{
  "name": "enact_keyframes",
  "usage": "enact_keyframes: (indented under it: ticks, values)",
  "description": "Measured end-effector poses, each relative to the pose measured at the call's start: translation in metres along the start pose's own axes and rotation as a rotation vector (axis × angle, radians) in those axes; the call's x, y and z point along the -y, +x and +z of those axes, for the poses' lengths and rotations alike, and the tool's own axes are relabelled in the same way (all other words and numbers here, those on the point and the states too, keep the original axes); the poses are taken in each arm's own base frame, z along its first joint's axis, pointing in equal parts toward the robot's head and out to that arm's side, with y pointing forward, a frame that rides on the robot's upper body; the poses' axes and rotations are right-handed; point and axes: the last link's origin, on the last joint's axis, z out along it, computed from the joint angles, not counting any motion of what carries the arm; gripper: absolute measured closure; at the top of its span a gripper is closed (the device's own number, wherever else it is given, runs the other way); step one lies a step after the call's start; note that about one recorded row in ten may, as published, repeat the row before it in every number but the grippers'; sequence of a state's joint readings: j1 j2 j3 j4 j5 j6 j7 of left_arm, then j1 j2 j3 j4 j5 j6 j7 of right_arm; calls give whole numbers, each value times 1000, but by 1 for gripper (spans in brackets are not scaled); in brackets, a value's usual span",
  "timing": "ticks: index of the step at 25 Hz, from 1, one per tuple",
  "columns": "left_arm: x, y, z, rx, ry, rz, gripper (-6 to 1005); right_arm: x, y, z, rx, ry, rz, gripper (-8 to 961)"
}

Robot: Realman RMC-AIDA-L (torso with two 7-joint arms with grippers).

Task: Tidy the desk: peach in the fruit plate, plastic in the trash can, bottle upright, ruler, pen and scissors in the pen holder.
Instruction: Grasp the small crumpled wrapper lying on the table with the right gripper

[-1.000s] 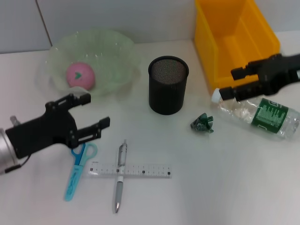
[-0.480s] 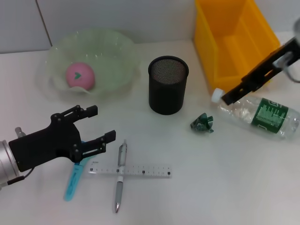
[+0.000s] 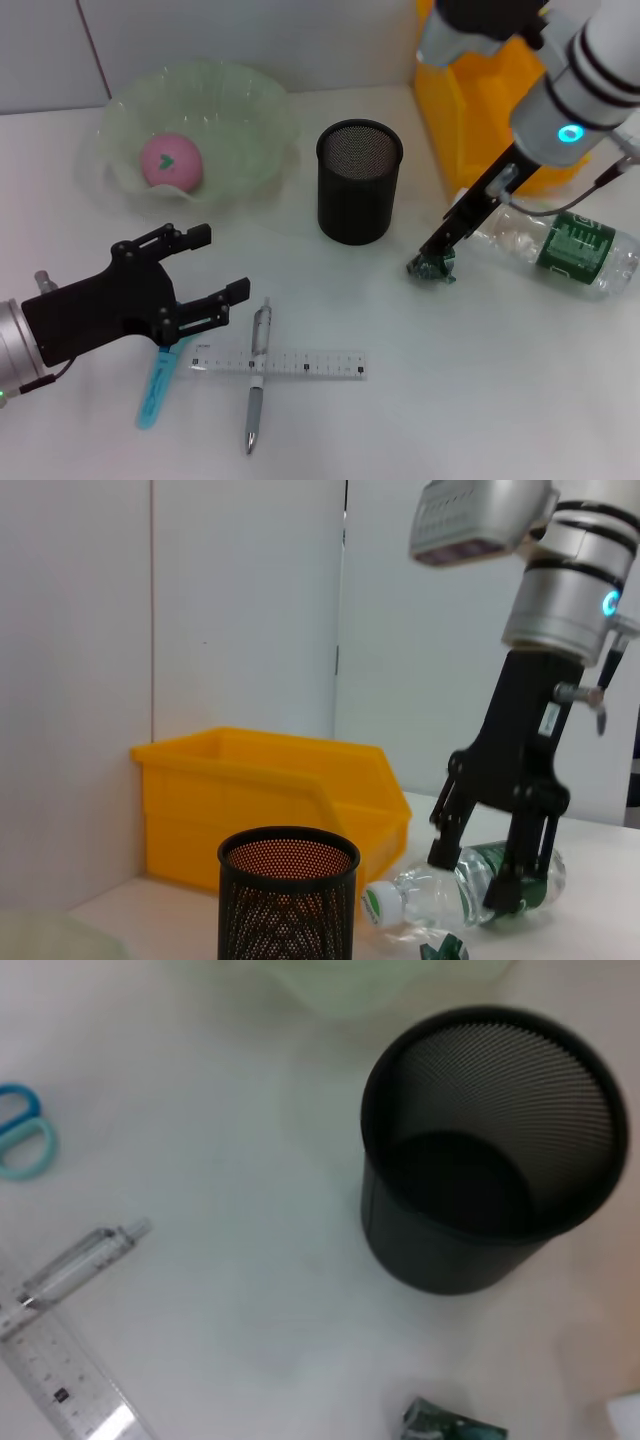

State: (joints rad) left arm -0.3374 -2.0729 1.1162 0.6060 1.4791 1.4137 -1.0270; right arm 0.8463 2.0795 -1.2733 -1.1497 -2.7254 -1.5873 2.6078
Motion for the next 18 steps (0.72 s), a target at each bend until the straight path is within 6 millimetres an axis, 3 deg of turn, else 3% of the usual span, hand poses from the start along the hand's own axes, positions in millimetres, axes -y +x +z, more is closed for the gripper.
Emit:
enact_keyframes:
  ticks: [18]
  values:
    - [-2, 1, 10, -4, -31, -1, 189, 3, -4, 33, -45, 3, 15, 174]
